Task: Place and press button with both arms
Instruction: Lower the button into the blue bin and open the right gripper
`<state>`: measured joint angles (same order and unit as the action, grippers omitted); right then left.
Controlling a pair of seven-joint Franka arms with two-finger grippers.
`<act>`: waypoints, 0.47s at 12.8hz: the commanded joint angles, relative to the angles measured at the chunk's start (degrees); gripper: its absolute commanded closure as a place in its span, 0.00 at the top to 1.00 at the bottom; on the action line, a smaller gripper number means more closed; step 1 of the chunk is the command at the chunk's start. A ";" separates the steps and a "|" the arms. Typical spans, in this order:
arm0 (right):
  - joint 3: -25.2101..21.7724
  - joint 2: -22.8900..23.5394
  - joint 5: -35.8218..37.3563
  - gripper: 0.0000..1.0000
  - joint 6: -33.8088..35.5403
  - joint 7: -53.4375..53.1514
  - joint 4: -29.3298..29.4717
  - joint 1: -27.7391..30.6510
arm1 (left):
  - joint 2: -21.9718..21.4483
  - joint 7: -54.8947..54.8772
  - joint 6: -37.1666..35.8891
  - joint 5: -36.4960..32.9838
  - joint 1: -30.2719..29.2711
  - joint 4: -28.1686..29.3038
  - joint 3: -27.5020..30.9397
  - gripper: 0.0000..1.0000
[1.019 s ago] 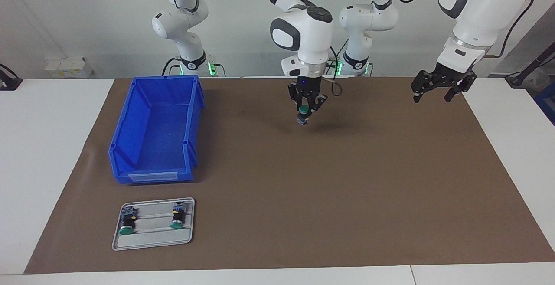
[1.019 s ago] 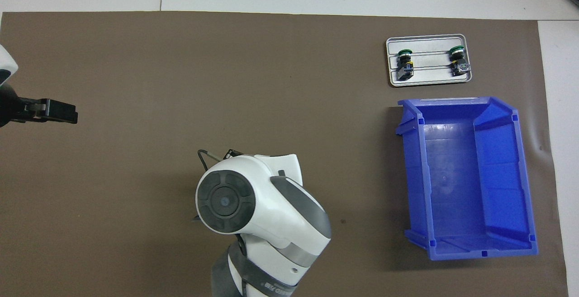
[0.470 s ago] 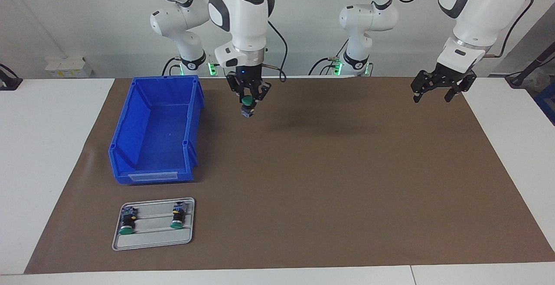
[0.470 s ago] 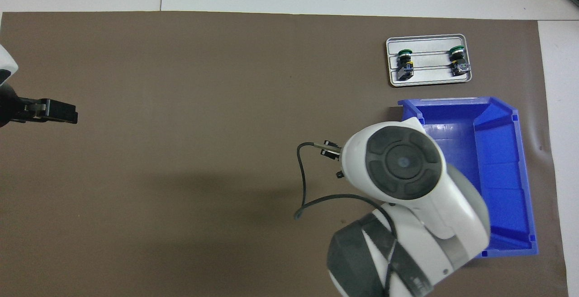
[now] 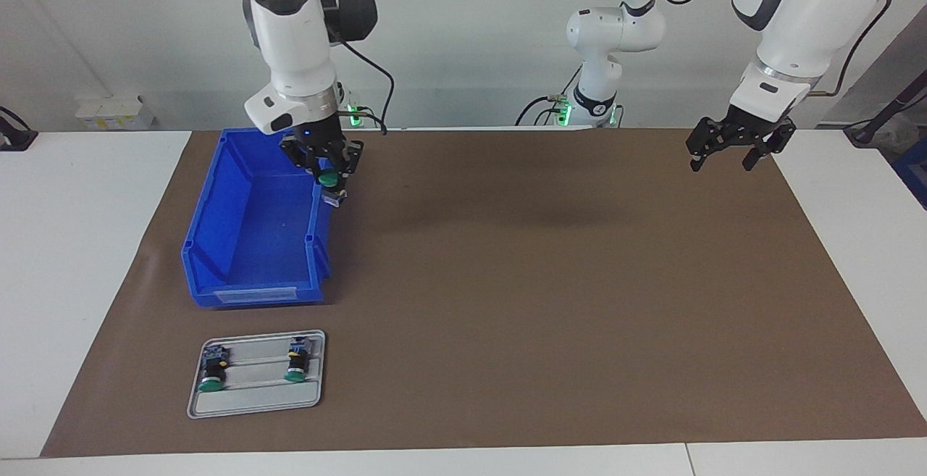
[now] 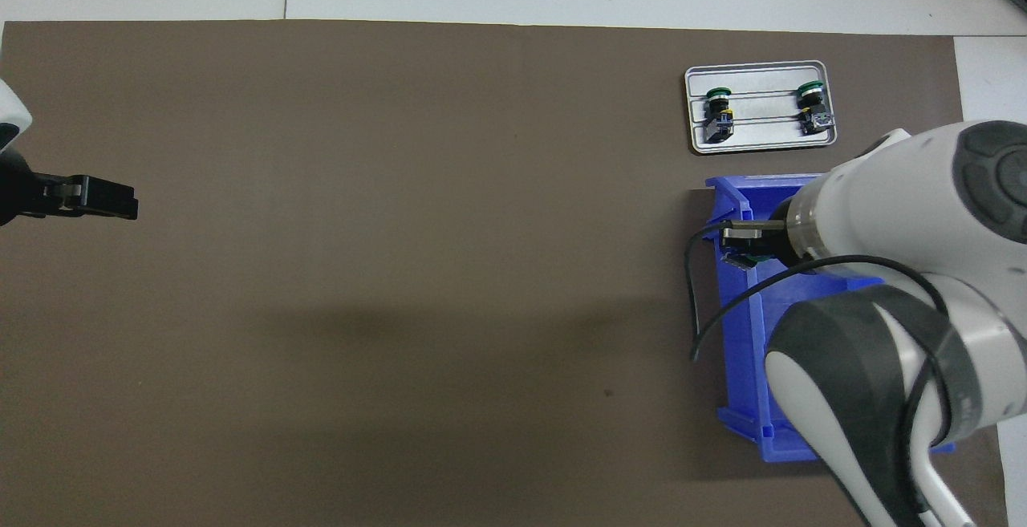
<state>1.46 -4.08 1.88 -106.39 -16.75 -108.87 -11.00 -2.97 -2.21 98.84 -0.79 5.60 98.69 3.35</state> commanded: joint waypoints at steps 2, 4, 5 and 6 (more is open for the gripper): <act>0.57 1.52 -3.73 0.00 -3.12 20.66 -0.56 9.31 | -1.25 0.27 -0.58 -0.88 0.11 0.98 0.16 1.00; 0.57 3.54 -3.81 0.00 -5.47 27.18 -0.47 11.78 | -1.33 0.27 -0.58 -0.88 0.11 0.98 0.16 1.00; 0.57 4.94 -3.82 0.00 -7.06 29.39 -0.47 13.01 | -1.25 0.27 -0.58 -0.88 0.11 0.98 0.16 1.00; 0.57 6.69 -3.90 0.00 -8.90 31.15 -0.30 13.55 | -1.25 0.27 -0.58 -0.88 0.11 0.98 0.16 1.00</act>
<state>1.23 -0.18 -0.60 -111.97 10.07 -109.16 0.90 -2.97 -2.21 98.84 -0.79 5.60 98.69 3.35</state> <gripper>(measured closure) 0.573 0.000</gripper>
